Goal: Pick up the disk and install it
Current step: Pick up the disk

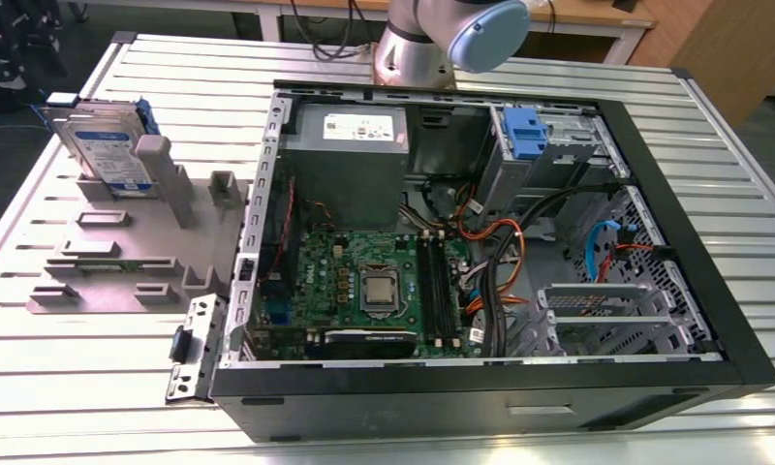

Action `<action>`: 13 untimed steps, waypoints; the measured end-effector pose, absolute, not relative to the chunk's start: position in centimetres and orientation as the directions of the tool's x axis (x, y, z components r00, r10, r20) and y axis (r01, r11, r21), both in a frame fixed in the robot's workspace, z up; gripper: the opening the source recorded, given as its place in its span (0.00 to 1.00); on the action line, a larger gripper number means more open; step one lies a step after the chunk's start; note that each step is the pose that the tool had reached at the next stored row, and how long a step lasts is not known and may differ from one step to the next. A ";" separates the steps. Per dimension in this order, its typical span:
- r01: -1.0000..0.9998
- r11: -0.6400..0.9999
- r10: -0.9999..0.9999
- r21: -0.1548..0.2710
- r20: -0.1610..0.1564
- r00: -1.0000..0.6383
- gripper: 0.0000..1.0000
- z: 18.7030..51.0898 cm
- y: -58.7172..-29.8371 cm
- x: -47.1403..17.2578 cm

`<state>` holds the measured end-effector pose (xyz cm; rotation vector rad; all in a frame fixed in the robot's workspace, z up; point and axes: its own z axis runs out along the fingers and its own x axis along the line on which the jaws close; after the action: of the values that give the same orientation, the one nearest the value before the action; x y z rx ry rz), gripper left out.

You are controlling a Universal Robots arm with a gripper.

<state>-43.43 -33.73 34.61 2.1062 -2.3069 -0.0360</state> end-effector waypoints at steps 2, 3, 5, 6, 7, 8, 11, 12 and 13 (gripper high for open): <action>-0.996 0.090 -0.996 0.029 -0.002 -0.090 0.53 34.3 -33.7 -43.4; -0.996 0.090 -0.996 0.029 -0.002 -0.090 0.53 34.1 -33.6 -43.4; -0.996 0.088 -0.996 0.029 -0.002 -0.088 0.53 33.8 -33.6 -43.4; -0.996 0.085 -0.996 0.029 -0.002 -0.085 0.53 33.6 -33.6 -43.4; -0.996 0.080 -0.997 0.029 -0.002 -0.080 0.53 33.5 -33.5 -43.4; -0.997 0.072 -0.997 0.029 -0.002 -0.072 0.53 33.4 -33.5 -43.4; -0.999 0.042 -0.999 0.029 -0.002 -0.042 0.53 33.1 -33.4 -43.4; -0.999 0.037 -0.999 0.029 -0.002 -0.037 0.53 33.0 -33.3 -43.4; -0.999 0.035 -0.999 0.029 -0.002 -0.035 0.53 33.0 -33.3 -43.4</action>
<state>-43.42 -33.26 32.95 2.1691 -2.2469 -0.0351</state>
